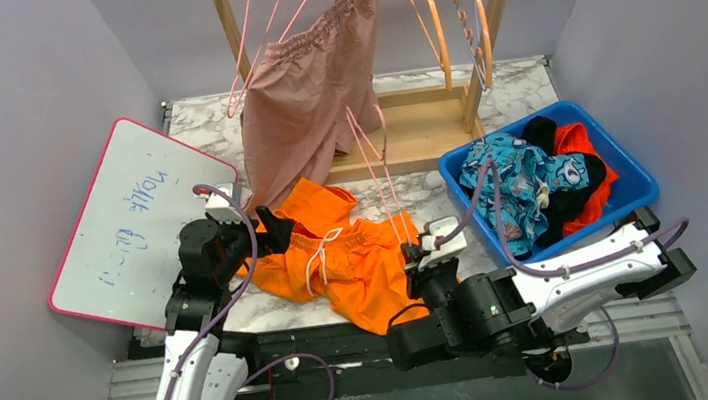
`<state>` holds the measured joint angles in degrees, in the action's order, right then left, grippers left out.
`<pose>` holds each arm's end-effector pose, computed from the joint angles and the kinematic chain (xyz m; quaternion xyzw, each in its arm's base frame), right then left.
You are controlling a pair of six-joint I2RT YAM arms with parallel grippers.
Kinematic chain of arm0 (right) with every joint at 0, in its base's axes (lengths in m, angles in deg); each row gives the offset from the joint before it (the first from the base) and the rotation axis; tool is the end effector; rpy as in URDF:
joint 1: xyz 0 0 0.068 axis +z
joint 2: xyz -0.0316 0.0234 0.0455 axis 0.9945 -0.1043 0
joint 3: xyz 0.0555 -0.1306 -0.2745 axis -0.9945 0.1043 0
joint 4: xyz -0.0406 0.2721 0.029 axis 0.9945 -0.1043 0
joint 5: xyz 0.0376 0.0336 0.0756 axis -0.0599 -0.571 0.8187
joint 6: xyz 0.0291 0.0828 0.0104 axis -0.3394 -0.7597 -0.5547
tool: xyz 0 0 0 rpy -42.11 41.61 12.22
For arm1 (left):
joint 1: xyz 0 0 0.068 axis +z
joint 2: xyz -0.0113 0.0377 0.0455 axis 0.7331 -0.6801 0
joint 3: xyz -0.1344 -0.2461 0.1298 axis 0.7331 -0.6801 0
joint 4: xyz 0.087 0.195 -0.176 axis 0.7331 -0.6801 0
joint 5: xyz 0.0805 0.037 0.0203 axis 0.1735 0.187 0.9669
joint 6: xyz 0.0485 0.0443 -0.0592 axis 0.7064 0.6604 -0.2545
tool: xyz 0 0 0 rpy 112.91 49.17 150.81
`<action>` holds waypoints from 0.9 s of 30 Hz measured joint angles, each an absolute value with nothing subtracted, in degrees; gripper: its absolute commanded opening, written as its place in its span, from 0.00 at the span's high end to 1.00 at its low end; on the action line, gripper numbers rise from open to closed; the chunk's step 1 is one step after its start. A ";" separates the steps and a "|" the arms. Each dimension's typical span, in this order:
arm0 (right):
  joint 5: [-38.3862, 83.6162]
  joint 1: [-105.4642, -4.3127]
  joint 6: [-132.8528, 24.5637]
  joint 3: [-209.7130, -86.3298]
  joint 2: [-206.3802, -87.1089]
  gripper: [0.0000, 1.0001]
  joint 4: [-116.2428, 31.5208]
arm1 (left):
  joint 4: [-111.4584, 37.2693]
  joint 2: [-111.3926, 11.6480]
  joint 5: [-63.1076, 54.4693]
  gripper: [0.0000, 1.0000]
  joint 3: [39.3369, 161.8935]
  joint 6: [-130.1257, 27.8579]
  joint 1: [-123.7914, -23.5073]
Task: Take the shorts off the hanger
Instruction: Place the hanger on the clothes rod.
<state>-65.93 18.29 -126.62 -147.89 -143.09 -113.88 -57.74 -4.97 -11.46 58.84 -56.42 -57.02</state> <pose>0.0245 0.2521 0.3756 -0.0620 0.7565 0.1146 0.6409 0.1576 -0.0486 0.2779 0.0289 0.8083 -0.2395 0.5371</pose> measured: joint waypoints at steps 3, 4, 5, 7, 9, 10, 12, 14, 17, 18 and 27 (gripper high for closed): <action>-65.23 17.85 -113.59 -148.24 -142.41 0.98 -108.37 | -57.74 -4.97 -11.46 0.11 58.84 -56.42 -57.02; -65.36 17.65 -109.28 -147.56 -142.02 0.98 -105.38 | -57.74 -4.97 -11.46 0.11 58.84 -56.42 -57.02; -65.71 17.48 -106.75 -146.54 -141.61 0.98 -103.00 | -57.74 -4.99 -11.46 0.11 58.84 -56.42 -57.02; -65.84 16.93 -105.79 -144.11 -140.58 0.98 -101.10 | -57.74 -5.01 -11.46 0.11 58.84 -56.42 -57.02; -65.36 16.34 -105.48 -142.65 -139.70 0.98 -99.28 | -57.74 -4.99 -11.46 0.11 58.84 -56.42 -57.02; -64.88 16.17 -104.17 -141.99 -139.14 0.98 -97.07 | -57.74 -4.95 -11.46 0.11 58.84 -56.42 -57.02; -62.78 15.62 -97.94 -139.83 -137.45 0.98 -89.47 | -57.74 -4.88 -11.46 0.11 58.84 -56.42 -57.02; -56.47 15.14 -86.51 -134.67 -134.35 0.98 -76.64 | -57.74 -4.88 -11.46 0.11 58.84 -56.42 -57.02; -42.32 14.13 -74.01 -127.37 -130.57 0.98 -62.91 | -57.74 -4.92 -11.46 0.11 58.84 -56.42 -57.02; -38.96 13.94 -71.65 -126.34 -130.24 0.98 -60.57 | -57.74 -4.92 -11.46 0.11 58.84 -56.42 -57.02; -29.06 5.76 -71.25 -136.57 -135.11 0.98 -64.75 | -57.39 -4.77 -11.43 0.11 58.84 -56.44 -57.02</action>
<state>-29.06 5.76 -71.25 -136.57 -135.11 -64.75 -57.39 -4.77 -11.43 58.84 -56.44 -57.02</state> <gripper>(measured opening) 0.025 0.887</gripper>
